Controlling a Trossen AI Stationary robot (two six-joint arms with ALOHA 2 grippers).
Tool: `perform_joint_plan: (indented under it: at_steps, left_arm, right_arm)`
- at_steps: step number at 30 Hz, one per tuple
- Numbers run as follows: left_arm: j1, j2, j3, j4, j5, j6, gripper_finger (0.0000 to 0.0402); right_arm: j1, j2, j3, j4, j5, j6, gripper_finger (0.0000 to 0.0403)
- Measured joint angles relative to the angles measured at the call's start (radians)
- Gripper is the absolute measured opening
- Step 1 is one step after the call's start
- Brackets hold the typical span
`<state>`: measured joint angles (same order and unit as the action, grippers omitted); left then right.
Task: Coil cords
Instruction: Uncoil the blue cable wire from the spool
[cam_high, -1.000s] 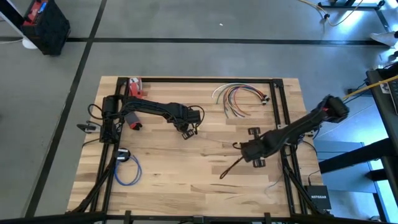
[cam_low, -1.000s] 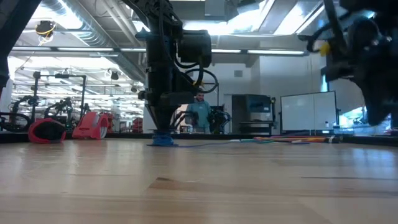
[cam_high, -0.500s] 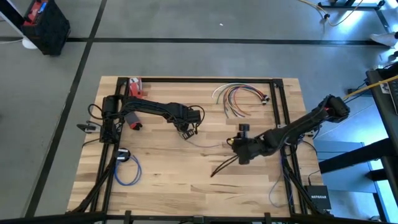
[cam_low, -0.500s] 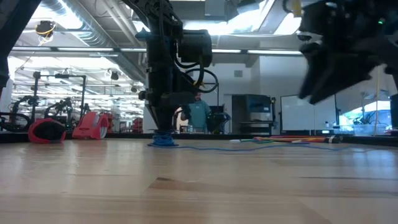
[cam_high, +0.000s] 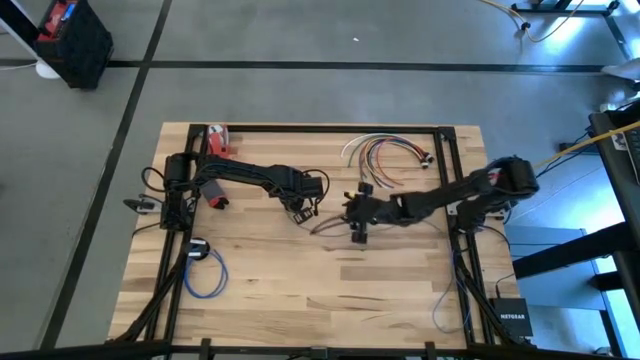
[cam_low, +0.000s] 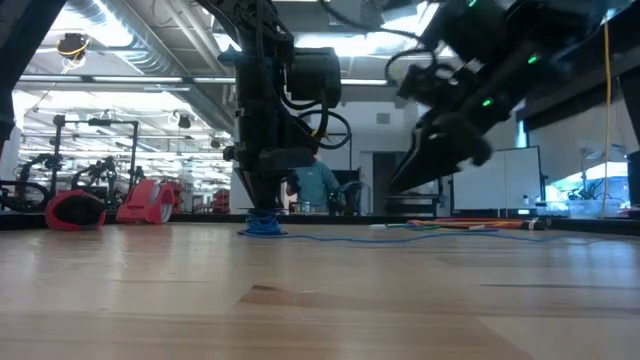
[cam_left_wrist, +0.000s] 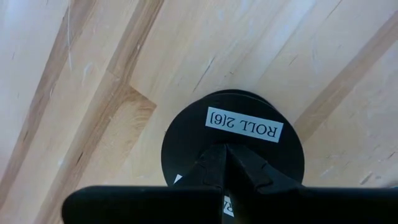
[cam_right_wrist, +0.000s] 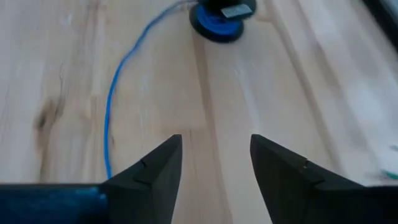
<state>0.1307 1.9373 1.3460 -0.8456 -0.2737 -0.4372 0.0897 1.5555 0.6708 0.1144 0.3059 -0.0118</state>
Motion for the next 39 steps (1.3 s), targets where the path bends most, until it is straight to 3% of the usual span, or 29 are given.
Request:
perform_joint_plan:
  at_steps: [6,11,18,24,29,34,39]
  left_arm:
    - [0.0,0.0,0.0,0.0,0.0,0.004,0.0]
    - [0.0,0.0,0.0,0.001,0.0,0.004,0.0]
    - [0.0,0.0,0.0,0.006,0.0,0.006,0.0]
    - [0.0,0.0,0.0,0.01,0.0,0.006,0.0]
    - [0.0,0.0,0.0,0.001,0.0,0.006,0.0]
    - [0.0,0.0,0.0,-0.009,0.0,0.006,0.0]
    - [0.0,0.0,0.0,-0.009,0.0,0.001,0.0]
  right_arm:
    - [-0.068,0.141,0.0,0.241,-0.198,-0.012,0.0186]
    - [-0.045,0.256,0.003,0.4,-0.264,-0.012,0.0186]
    - [0.017,0.332,0.093,0.428,-0.26,0.017,0.0186]
    - [0.028,0.453,0.223,0.409,-0.143,0.039,0.0186]
    - [0.013,0.515,0.276,0.374,-0.139,0.095,0.0181]
    - [0.017,0.518,0.281,0.327,-0.121,0.109,0.0136]
    - [0.023,0.519,0.28,0.321,-0.136,0.054,0.0036]
